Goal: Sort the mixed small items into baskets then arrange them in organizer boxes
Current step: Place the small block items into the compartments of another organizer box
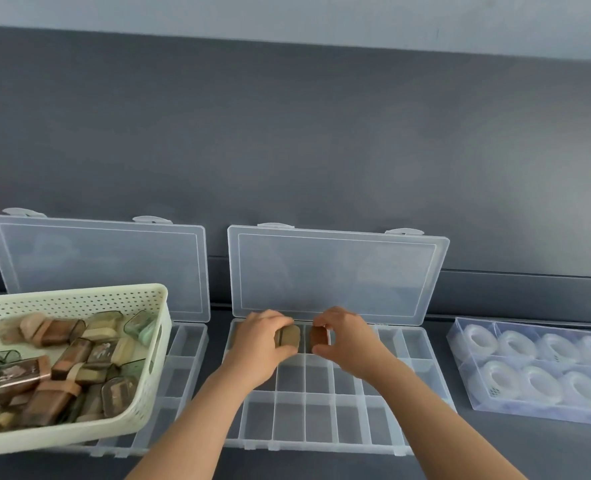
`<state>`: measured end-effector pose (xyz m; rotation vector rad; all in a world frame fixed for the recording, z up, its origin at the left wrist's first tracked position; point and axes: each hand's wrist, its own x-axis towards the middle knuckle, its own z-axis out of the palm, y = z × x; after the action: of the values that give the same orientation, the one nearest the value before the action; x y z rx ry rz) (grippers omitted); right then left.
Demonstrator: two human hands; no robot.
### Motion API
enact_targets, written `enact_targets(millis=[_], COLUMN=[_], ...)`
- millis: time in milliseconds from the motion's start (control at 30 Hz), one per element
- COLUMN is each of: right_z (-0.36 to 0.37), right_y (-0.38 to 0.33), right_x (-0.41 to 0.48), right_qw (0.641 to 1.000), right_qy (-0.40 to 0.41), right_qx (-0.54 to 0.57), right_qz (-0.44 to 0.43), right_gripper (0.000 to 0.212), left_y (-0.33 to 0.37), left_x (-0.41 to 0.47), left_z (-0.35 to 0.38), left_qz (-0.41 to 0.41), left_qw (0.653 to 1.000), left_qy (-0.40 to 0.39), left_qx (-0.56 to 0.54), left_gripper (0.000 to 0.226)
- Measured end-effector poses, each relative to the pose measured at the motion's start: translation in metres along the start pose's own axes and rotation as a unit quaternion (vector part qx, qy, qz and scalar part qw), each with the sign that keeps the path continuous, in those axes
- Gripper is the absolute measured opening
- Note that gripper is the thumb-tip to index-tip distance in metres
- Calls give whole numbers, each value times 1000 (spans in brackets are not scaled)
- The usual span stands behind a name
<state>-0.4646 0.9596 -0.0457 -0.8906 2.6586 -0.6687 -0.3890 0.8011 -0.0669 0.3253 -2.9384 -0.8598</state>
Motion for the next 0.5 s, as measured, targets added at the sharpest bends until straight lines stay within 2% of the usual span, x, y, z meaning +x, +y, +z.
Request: enact_targets(millis=[133, 267, 500], right_z=[1, -1, -1], right_y=[2, -11, -100], right_x=[-4, -9, 0], right_qw=[1000, 998, 990], right_qy=[10, 65, 105], right_qx=[-7, 5, 38], right_qz=[13, 10, -92], right_gripper=[34, 36, 39], left_y=[1, 7, -24], left_x=[-5, -15, -55], left_z=[-1, -15, -102], left_qz=[4, 28, 39], left_qw=[1000, 999, 988], left_qy=[14, 46, 147], left_qx=[5, -5, 11], left_gripper=[51, 52, 45])
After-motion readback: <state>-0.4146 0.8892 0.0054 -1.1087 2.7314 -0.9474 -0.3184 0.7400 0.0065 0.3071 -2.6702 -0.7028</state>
